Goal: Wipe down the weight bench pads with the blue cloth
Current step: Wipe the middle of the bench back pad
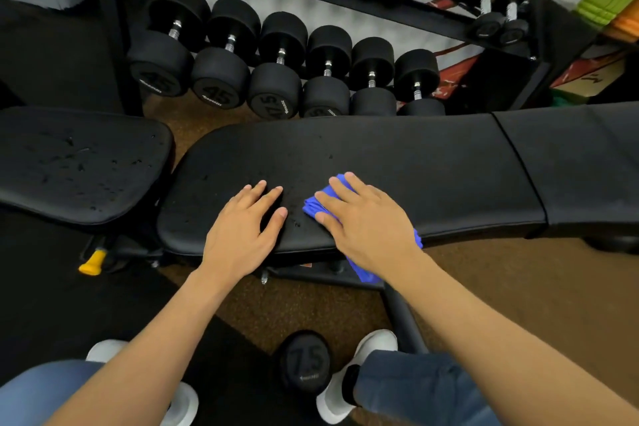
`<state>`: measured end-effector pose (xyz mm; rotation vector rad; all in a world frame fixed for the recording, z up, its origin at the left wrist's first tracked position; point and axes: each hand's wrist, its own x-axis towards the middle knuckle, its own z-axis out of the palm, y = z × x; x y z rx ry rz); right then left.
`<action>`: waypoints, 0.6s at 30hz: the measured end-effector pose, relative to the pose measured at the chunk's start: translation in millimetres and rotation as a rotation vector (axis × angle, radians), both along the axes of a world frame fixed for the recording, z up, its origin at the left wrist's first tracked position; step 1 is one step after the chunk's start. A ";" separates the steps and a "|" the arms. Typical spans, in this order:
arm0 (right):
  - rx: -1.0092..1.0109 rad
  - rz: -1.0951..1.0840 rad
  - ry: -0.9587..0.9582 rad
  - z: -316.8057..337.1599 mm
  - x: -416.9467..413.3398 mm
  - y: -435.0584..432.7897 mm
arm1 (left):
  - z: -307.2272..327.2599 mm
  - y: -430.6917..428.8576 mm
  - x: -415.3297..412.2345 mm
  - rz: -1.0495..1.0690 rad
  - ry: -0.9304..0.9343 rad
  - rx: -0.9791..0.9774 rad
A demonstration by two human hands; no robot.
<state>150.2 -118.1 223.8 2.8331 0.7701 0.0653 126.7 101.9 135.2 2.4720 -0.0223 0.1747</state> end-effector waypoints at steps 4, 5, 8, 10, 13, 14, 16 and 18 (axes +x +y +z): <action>-0.017 -0.092 -0.072 22.3 5.7 -47.4 | 1.5 0.1 -5.8 -0.015 -0.015 0.013; -0.036 -0.162 -0.080 30.0 18.5 -54.9 | 1.5 0.7 -7.5 -0.021 -0.012 0.018; -0.036 -0.299 -0.068 37.4 41.5 -43.8 | 2.2 3.3 -8.9 -0.034 -0.003 0.035; -0.087 -0.232 -0.067 25.1 31.1 -19.1 | 3.1 4.4 -8.1 -0.041 0.001 0.034; -0.065 -0.098 -0.013 9.1 -5.3 1.6 | 4.5 5.1 -6.6 -0.050 0.009 0.046; -0.054 -0.076 0.018 12.8 -15.1 0.1 | 5.6 5.5 -5.9 -0.053 0.015 0.045; -0.024 -0.041 0.131 23.7 -22.1 -16.2 | 6.8 4.8 -4.7 -0.053 0.029 0.033; -0.123 0.037 0.268 38.3 -18.9 -34.4 | 6.0 4.5 -3.6 -0.051 0.030 0.036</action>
